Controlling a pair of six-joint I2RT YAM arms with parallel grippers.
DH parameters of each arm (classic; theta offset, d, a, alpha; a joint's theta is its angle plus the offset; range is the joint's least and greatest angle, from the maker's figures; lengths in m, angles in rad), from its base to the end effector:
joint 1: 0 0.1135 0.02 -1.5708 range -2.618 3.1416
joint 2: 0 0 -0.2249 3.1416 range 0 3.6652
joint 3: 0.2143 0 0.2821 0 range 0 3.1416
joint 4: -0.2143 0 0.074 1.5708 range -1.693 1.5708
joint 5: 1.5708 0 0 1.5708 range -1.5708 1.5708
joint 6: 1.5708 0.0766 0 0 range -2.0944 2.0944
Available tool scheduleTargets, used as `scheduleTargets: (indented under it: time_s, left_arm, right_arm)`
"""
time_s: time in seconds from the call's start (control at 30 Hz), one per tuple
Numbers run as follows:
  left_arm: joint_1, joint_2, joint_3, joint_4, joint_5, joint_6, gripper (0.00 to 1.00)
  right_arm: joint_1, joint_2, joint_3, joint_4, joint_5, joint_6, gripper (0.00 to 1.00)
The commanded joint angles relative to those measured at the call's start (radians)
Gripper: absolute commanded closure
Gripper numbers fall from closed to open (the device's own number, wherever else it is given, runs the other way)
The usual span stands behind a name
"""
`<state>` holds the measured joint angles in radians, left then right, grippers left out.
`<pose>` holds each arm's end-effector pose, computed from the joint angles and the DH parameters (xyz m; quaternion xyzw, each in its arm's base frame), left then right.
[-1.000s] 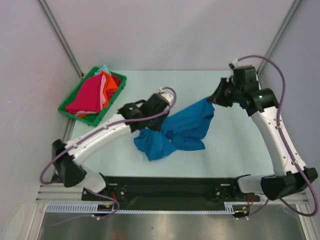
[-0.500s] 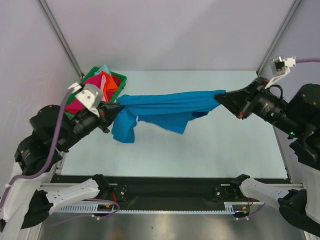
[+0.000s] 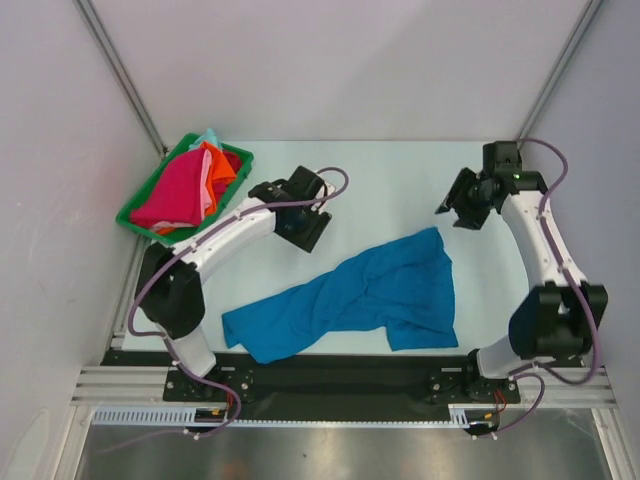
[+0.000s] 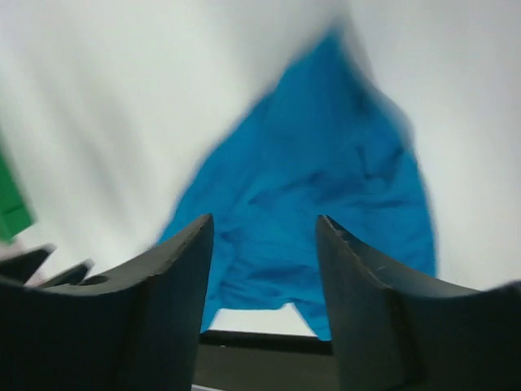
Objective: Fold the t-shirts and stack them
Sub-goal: Flatten the tshirt out
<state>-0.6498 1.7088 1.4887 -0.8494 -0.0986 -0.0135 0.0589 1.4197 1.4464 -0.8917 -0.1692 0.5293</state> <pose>0.3272 -0.2392 0.2029 0.2911 0.9228 -0.0355 0.2498 0.3557 0.0339 0.2894 0.1895 0.9161 0.1757 0.3066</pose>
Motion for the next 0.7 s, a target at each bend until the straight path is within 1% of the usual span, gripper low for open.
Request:
scheduleTargets:
  time_s: [0.0,0.07,0.1,0.13,0.17,0.2,0.23,0.27,0.3,0.33,0.37,0.4,0.43,0.5,0.57,0.67]
  left_arm:
    - [-0.008,-0.152,0.02,-0.056,-0.028,-0.115,0.32]
    - [-0.01,-0.214,-0.046,-0.022,0.055,-0.166,0.31]
    - [-0.01,-0.265,-0.132,0.001,0.091,-0.183,0.31]
    - [-0.022,-0.291,-0.18,0.041,0.211,-0.195,0.31]
    - [-0.033,-0.31,-0.224,0.059,0.238,-0.224,0.32]
    - [-0.049,-0.339,-0.31,0.078,0.255,-0.23,0.32]
    - [-0.074,-0.348,-0.35,0.123,0.254,-0.232,0.32]
    - [-0.123,-0.351,-0.384,0.137,0.24,-0.235,0.34]
    - [-0.145,-0.347,-0.424,0.144,0.232,-0.236,0.36]
    - [-0.166,-0.327,-0.441,0.153,0.226,-0.238,0.39]
    - [-0.195,-0.312,-0.453,0.176,0.229,-0.252,0.45]
    - [-0.201,-0.295,-0.464,0.182,0.244,-0.262,0.48]
    - [-0.205,-0.257,-0.467,0.19,0.267,-0.273,0.51]
    - [-0.208,-0.224,-0.469,0.226,0.301,-0.302,0.51]
    - [-0.22,-0.171,-0.467,0.259,0.29,-0.295,0.44]
    - [-0.224,-0.08,-0.426,0.257,0.274,-0.286,0.43]
  right_arm:
    - [-0.104,0.05,-0.006,-0.058,-0.023,-0.1,0.4]
    - [-0.12,0.07,-0.027,-0.107,-0.029,-0.149,0.38]
    - [-0.116,0.046,-0.075,-0.105,-0.036,-0.156,0.37]
    - [-0.085,0.021,-0.11,-0.087,-0.042,-0.15,0.37]
    - [-0.062,-0.004,-0.144,-0.072,-0.052,-0.141,0.37]
    - [-0.032,-0.046,-0.224,-0.053,-0.099,-0.126,0.37]
    - [0.019,-0.06,-0.259,-0.033,-0.122,-0.109,0.37]
    - [0.038,-0.073,-0.302,-0.023,-0.142,-0.066,0.37]
    - [0.057,-0.096,-0.345,-0.001,-0.177,-0.046,0.37]
    - [0.067,-0.111,-0.439,0.054,-0.185,-0.028,0.37]
    - [0.067,-0.122,-0.484,0.083,-0.191,-0.006,0.38]
    - [0.059,-0.131,-0.521,0.106,-0.21,0.023,0.4]
    - [0.047,-0.136,-0.582,0.149,-0.226,0.027,0.44]
    - [0.021,-0.125,-0.609,0.168,-0.239,0.02,0.46]
    - [0.016,-0.099,-0.616,0.172,-0.233,0.005,0.47]
    - [0.009,-0.055,-0.623,0.174,-0.217,-0.012,0.46]
